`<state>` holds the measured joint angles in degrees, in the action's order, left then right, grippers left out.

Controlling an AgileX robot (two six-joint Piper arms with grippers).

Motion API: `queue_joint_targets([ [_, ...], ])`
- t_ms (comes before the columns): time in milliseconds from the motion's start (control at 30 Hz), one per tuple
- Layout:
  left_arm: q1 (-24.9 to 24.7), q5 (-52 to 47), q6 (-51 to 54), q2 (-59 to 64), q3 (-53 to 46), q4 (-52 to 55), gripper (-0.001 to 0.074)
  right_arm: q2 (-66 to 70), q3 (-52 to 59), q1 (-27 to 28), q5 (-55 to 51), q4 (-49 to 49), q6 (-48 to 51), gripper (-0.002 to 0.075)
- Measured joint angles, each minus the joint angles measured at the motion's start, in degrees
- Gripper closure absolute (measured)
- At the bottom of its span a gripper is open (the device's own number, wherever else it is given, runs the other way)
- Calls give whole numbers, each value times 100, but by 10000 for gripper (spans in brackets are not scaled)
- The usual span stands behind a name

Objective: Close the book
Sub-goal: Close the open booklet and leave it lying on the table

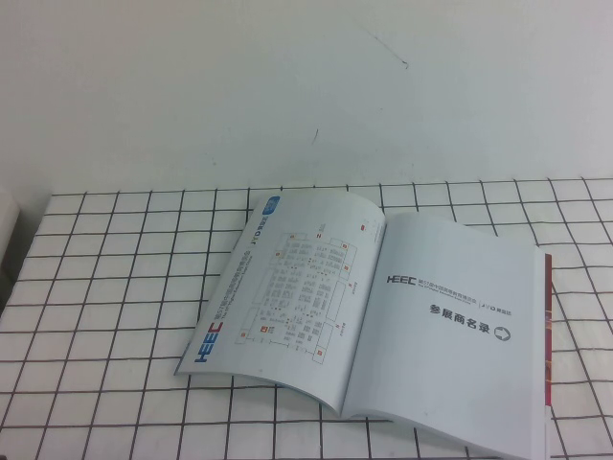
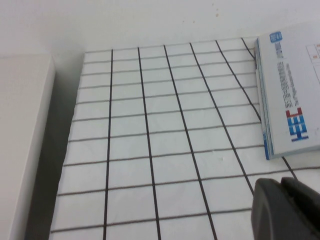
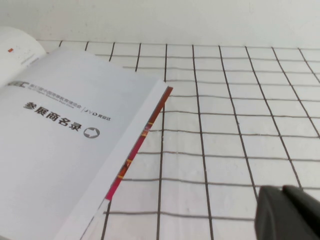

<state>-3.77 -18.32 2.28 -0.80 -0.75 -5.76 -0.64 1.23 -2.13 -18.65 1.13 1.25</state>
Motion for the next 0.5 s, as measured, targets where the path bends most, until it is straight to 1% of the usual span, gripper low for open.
queue_joint_targets([
  [100,0,448,0,0,-48,9,739,0,40,0,534,168,13,729],
  [167,0,1044,0,0,-48,9,739,0,40,0,1129,355,13,729],
  [367,0,3053,25,0,-48,12,739,0,40,0,3491,779,237,729],
  [500,0,3942,34,0,-48,12,739,0,40,0,4554,811,263,729],
])
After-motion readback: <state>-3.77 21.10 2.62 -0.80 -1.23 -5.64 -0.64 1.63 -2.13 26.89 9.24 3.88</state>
